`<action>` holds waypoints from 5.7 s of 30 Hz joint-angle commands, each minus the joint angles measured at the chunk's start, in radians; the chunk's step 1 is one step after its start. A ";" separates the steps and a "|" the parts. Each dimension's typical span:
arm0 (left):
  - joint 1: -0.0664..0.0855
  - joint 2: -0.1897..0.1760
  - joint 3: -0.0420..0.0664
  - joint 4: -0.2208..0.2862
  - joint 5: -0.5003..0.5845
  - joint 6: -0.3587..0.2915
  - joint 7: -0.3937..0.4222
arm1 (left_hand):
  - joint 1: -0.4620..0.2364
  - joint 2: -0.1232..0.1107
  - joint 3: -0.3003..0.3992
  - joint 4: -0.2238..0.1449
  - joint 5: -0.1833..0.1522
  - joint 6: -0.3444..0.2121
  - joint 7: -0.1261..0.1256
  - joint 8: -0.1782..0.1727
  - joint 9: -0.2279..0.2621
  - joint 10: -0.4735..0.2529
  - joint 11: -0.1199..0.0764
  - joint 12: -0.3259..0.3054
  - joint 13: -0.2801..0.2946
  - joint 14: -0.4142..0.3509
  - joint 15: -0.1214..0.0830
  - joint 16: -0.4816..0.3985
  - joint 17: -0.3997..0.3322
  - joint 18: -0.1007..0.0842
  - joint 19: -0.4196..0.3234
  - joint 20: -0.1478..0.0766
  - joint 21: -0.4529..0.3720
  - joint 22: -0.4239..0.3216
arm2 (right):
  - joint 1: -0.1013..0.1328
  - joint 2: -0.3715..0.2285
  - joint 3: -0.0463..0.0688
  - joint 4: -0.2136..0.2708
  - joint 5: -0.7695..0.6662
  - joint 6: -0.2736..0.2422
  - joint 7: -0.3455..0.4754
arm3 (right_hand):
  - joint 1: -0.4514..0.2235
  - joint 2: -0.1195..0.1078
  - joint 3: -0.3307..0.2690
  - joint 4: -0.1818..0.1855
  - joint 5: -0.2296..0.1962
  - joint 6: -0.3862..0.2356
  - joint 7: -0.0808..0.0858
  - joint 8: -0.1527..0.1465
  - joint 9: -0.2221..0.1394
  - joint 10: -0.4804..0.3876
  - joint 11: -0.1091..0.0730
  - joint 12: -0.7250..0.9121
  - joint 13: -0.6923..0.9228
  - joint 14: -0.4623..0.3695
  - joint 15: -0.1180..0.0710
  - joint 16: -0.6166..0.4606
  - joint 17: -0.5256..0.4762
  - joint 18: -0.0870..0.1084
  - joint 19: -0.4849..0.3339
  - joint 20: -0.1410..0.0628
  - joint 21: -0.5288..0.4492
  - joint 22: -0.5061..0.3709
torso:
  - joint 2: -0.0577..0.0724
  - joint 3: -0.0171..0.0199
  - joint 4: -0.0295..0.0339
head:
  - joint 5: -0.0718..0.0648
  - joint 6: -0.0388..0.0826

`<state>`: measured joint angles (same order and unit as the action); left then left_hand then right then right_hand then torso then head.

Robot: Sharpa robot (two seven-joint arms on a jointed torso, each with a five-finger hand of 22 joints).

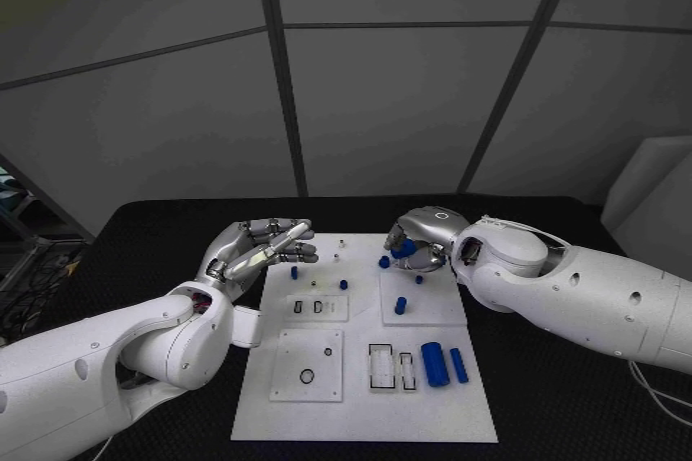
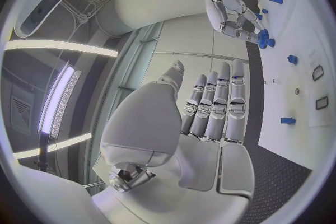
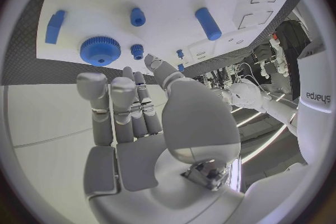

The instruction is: Assemble the parts on the task board

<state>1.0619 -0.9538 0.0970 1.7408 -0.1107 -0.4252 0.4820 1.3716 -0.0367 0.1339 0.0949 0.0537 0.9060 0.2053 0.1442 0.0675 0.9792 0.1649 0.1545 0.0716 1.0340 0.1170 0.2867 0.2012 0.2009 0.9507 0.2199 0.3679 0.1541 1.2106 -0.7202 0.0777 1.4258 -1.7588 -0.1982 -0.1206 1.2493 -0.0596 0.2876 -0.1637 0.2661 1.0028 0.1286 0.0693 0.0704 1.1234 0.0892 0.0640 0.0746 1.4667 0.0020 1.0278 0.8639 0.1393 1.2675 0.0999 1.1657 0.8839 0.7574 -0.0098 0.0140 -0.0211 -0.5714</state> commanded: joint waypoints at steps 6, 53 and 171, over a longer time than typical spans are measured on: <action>0.002 -0.002 0.002 0.003 -0.009 0.023 0.000 | -0.001 0.003 -0.005 0.001 -0.001 0.006 0.004 -0.007 -0.001 -0.006 0.001 -0.006 -0.002 -0.005 -0.001 0.005 0.002 -0.017 0.011 0.000 0.006 0.002 | 0.003 0.014 0.001 -0.014 -0.032 -0.004 -0.017 | 0.007 -0.006 0.004 0.012 -0.002 -0.013 0.002 -0.006 0.000 -0.001 0.001 0.001 0.002 0.027 0.003 0.016 0.014 -0.019 0.004 -0.001 0.015 0.014 | 0.006 -0.0003 0.0014 | 0.001 -0.001; 0.002 -0.010 0.004 0.011 -0.009 0.030 -0.002 | -0.003 0.005 -0.006 0.001 -0.001 0.005 0.006 -0.009 -0.001 -0.007 0.002 -0.008 -0.002 -0.005 -0.001 0.006 0.003 -0.018 0.013 0.000 0.008 0.002 | 0.003 0.085 0.001 -0.090 -0.031 0.090 -0.009 | 0.032 -0.005 0.088 0.050 -0.005 0.025 0.009 0.005 0.009 0.057 -0.012 0.004 0.007 0.030 -0.007 0.151 0.146 -0.039 0.041 -0.003 0.126 0.162 | 0.016 0.0003 0.0020 | 0.003 -0.026; 0.010 0.005 0.006 -0.014 -0.009 0.059 -0.020 | -0.009 0.015 -0.010 0.004 -0.001 0.002 0.010 -0.016 -0.001 -0.016 0.006 -0.019 -0.004 -0.013 0.002 0.010 0.007 -0.020 0.012 0.000 0.011 0.003 | 0.013 0.368 0.001 -0.351 -0.050 -0.070 -0.069 | 0.048 -0.047 0.184 0.081 -0.073 -0.003 0.026 -0.009 0.016 -0.012 0.011 -0.004 -0.002 0.016 0.014 0.198 0.166 -0.039 0.014 0.014 0.156 0.187 | 0.025 -0.0009 0.0036 | 0.027 -0.035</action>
<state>1.0702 -0.9501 0.1017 1.7256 -0.1130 -0.3827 0.4613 1.3634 -0.0287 0.1312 0.0978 0.0536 0.9095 0.2090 0.1325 0.0673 0.9686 0.1684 0.1413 0.0688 1.0294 0.1199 0.2904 0.2070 0.2008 0.9576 0.2201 0.3742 0.1553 1.2207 -0.3535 0.0783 1.0748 -1.8007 -0.2904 -0.1877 1.2977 -0.0969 0.4712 -0.0880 0.1946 1.0029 0.1543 0.0633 0.0868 1.1146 0.0996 0.0639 0.0730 1.4669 0.0091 1.2294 1.0312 0.1086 1.2874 0.1147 1.3237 1.0731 0.7825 -0.0105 0.0184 0.0053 -0.6056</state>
